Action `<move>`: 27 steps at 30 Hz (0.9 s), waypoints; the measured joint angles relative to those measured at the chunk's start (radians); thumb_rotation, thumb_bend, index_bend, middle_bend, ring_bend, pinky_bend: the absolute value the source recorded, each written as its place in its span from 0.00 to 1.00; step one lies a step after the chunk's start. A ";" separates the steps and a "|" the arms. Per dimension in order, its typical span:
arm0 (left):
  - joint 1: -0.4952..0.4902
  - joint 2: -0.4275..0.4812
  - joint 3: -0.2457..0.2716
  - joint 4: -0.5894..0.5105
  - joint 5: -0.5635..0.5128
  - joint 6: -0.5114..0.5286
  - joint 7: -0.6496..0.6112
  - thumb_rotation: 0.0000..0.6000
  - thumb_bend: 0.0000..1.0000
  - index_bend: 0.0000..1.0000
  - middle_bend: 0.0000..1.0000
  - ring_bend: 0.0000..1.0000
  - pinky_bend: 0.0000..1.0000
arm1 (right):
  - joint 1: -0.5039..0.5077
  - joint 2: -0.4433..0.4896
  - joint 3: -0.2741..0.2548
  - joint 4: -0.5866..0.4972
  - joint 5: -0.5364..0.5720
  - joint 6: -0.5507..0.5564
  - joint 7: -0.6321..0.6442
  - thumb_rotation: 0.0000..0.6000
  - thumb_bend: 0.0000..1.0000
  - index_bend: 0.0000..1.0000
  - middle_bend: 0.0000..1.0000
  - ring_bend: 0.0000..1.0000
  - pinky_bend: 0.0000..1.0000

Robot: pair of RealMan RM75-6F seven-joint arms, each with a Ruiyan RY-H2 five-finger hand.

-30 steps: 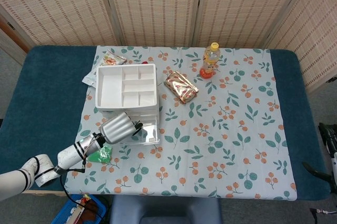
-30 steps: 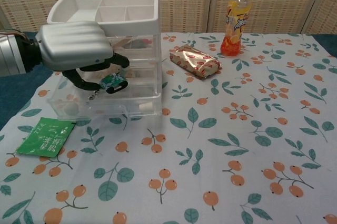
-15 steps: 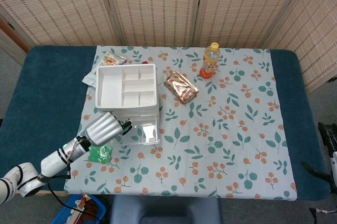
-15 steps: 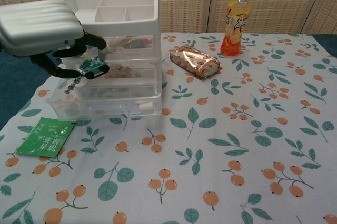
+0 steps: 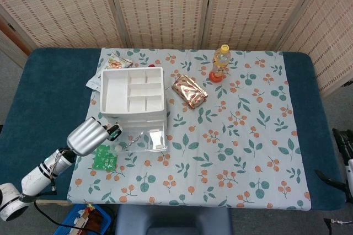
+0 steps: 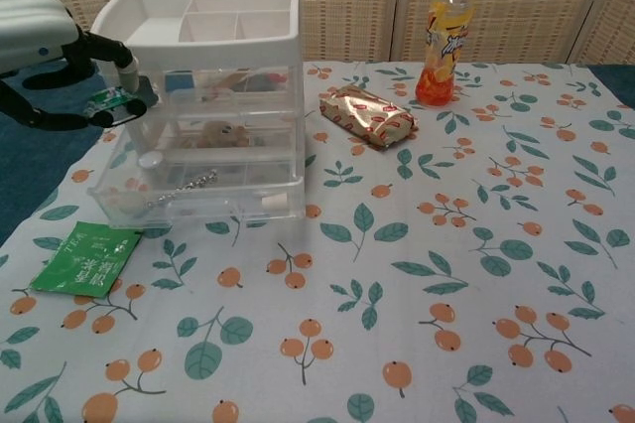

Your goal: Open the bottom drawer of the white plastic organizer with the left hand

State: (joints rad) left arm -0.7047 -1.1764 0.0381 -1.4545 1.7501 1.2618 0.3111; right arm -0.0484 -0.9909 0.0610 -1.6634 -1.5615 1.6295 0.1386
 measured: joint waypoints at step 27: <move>0.211 -0.011 0.051 0.023 -0.144 -0.017 0.015 1.00 0.25 0.47 0.86 0.95 1.00 | 0.011 0.006 -0.001 -0.008 -0.016 -0.001 -0.004 1.00 0.11 0.00 0.12 0.08 0.13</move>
State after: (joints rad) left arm -0.4938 -1.1875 0.0886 -1.4315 1.6056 1.2452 0.3259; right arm -0.0373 -0.9851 0.0598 -1.6713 -1.5778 1.6286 0.1343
